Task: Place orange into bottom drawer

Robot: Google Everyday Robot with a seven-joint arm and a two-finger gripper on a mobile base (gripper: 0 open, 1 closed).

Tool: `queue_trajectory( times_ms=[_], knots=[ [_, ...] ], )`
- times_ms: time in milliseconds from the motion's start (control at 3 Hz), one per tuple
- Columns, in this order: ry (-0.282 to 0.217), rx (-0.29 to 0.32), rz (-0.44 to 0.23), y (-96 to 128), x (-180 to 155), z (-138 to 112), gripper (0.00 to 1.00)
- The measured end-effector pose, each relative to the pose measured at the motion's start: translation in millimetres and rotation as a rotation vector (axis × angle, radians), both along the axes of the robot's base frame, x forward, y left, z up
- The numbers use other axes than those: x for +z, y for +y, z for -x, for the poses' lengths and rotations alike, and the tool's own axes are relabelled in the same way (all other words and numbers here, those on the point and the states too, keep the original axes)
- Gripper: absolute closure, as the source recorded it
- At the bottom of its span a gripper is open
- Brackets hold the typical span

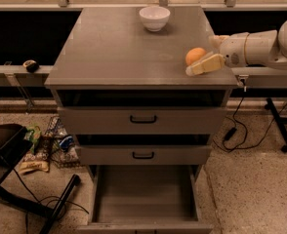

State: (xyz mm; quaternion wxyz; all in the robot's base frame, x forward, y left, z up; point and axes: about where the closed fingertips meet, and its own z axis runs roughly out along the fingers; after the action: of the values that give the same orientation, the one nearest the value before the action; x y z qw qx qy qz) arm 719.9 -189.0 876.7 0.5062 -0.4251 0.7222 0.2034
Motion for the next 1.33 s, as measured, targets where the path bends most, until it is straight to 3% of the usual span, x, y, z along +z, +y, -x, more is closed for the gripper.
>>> queue_trajectory(
  times_ms=[667, 1333],
  knots=[
    [0.024, -0.008, -0.021, 5.8, -7.7, -23.3, 0.42],
    [0.025, -0.008, -0.021, 5.9, -7.8, -23.8, 0.89]
  ],
)
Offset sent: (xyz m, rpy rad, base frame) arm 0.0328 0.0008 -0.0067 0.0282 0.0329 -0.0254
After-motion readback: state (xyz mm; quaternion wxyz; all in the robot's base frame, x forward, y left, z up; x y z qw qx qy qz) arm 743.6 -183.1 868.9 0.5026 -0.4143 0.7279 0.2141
